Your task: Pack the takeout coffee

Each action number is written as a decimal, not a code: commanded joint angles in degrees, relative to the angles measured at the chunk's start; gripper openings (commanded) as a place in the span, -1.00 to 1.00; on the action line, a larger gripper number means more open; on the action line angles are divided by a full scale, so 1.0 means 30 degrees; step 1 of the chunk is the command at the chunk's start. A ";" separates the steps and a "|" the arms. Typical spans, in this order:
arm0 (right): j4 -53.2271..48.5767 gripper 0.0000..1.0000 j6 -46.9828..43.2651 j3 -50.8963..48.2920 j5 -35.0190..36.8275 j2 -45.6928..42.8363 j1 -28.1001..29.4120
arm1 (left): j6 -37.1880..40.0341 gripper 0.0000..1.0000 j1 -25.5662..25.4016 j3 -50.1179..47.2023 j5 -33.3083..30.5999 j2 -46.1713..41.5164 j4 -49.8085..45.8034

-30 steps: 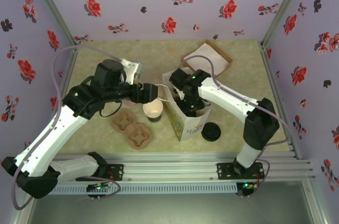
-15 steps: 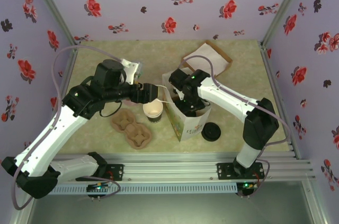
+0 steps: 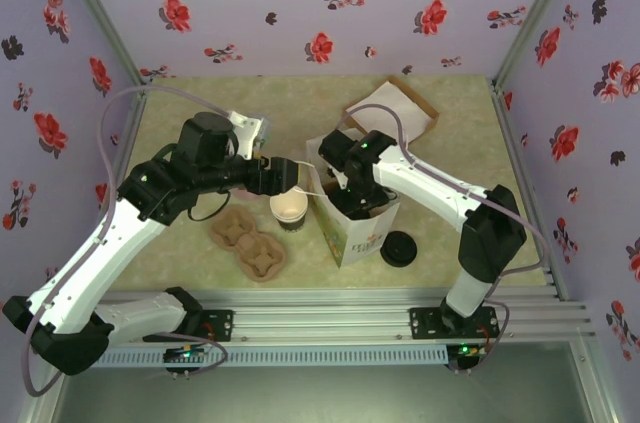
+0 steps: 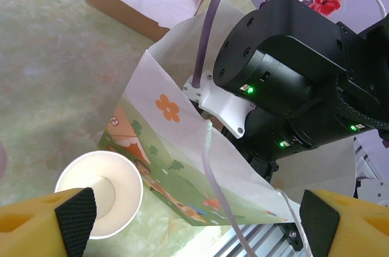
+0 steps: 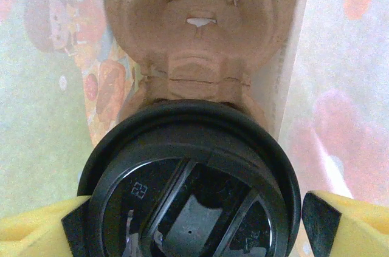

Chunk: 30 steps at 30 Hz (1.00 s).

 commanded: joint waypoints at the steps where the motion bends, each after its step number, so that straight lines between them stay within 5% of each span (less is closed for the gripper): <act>1: -0.1128 0.78 0.0300 0.0349 0.0552 0.0273 0.0177 | 0.0043 0.79 -0.0105 0.0362 -0.0296 0.0039 0.0416; 30: -0.1537 0.87 0.0590 0.1085 0.0977 -0.0464 0.0188 | 0.0110 0.80 -0.0124 0.0318 -0.0327 0.0366 0.0591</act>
